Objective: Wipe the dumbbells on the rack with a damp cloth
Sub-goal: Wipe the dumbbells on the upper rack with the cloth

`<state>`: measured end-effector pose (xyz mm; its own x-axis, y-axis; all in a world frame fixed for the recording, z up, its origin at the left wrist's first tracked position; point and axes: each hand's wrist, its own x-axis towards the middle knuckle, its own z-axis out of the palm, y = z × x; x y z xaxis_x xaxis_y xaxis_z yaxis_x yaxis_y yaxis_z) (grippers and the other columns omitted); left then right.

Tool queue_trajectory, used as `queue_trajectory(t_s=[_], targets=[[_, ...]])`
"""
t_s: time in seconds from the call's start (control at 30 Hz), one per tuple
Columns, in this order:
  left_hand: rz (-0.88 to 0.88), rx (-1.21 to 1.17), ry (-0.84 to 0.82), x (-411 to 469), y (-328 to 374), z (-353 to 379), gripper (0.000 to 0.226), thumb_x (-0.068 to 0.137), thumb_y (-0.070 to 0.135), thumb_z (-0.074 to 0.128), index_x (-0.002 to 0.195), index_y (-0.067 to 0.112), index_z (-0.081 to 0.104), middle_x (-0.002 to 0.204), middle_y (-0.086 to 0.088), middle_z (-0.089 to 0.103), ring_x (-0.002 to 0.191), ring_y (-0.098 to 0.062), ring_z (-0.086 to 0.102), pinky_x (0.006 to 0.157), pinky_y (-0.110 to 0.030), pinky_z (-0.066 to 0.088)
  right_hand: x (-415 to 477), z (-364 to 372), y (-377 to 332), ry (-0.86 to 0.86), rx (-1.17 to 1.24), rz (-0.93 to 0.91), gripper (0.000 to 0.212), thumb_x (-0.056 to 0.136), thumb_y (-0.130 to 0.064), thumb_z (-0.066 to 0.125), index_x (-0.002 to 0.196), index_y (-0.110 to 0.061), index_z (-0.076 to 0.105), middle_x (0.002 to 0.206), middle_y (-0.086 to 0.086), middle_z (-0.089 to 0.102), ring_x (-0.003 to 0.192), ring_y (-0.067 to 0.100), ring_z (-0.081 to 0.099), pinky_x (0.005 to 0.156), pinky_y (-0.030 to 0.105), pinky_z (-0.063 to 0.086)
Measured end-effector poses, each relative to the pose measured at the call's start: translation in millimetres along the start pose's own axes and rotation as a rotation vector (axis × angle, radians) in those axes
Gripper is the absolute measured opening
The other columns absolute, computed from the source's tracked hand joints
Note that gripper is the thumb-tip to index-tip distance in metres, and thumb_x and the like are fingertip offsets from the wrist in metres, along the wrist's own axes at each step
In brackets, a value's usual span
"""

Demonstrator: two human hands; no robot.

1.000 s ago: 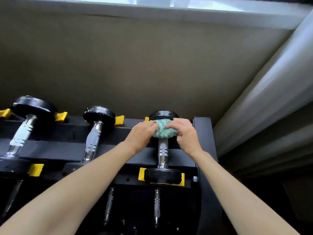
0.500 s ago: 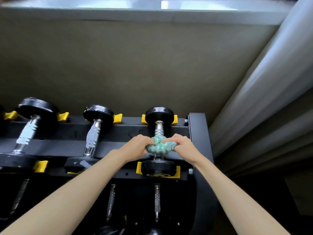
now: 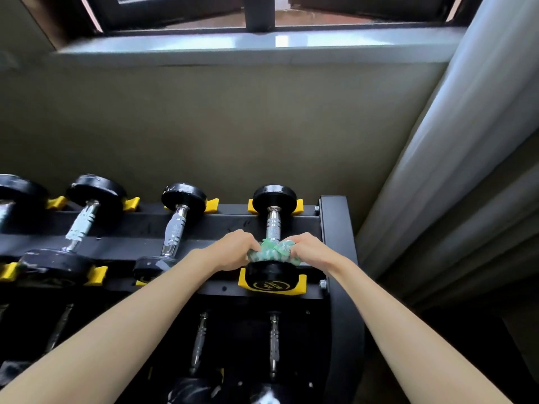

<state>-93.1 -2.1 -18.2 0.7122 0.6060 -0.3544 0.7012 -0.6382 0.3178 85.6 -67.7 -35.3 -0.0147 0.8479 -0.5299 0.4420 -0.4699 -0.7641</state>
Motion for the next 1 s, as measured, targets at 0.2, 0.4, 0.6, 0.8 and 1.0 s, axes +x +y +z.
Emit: queue_trajectory(t_s=[0.2,0.4,0.6,0.8,1.0], targets=[[-0.062,0.025,0.082,-25.4,13.9,4.8,0.025,0.077,-0.008,0.046,0.078,0.009,0.064,0.077,-0.011,0.056,0.078,-0.028,0.049,0.064,-0.033,0.033,-25.3,6.6,-8.7,0.061,-0.073,-0.129,0.044,0.086,0.004,0.04,0.115,-0.018,0.066,0.121,0.005,0.058,0.116,0.023,0.051,0.097,0.035,0.041],[-0.103,0.151,0.051,-35.8,38.9,14.2,0.029,0.083,-0.005,0.042,0.103,0.002,0.062,0.106,-0.012,0.059,0.104,-0.029,0.051,0.074,-0.031,0.035,-43.6,20.9,2.5,0.155,-0.172,-0.201,0.043,0.089,0.002,0.039,0.112,-0.02,0.067,0.11,-0.005,0.051,0.111,0.017,0.047,0.097,0.032,0.039],[-0.088,0.165,-0.153,-41.0,52.1,7.1,0.022,0.083,0.005,0.05,0.098,0.01,0.066,0.077,-0.002,0.045,0.098,-0.031,0.053,0.071,-0.031,0.037,-55.8,16.4,5.0,0.015,-0.166,-0.157,0.043,0.078,0.008,0.038,0.095,-0.014,0.071,0.092,0.0,0.053,0.09,0.022,0.049,0.076,0.028,0.039],[-0.173,-0.35,-0.111,-31.0,67.9,-15.9,0.012,0.073,-0.002,0.05,0.07,0.01,0.051,0.067,-0.005,0.048,0.065,-0.02,0.044,0.059,-0.027,0.035,-67.4,-3.8,22.7,0.086,0.579,0.052,0.018,0.074,-0.005,0.041,0.081,-0.007,0.057,0.077,0.005,0.055,0.063,0.016,0.051,0.05,0.02,0.039],[-0.266,-1.049,0.057,-24.0,85.3,-23.2,0.019,0.087,0.0,0.049,0.103,0.001,0.061,0.094,-0.009,0.068,0.079,-0.02,0.066,0.071,-0.029,0.058,-74.8,-18.6,37.2,0.07,1.105,0.047,0.029,0.086,-0.019,0.04,0.106,-0.009,0.059,0.103,0.012,0.064,0.083,0.024,0.06,0.057,0.027,0.045]])
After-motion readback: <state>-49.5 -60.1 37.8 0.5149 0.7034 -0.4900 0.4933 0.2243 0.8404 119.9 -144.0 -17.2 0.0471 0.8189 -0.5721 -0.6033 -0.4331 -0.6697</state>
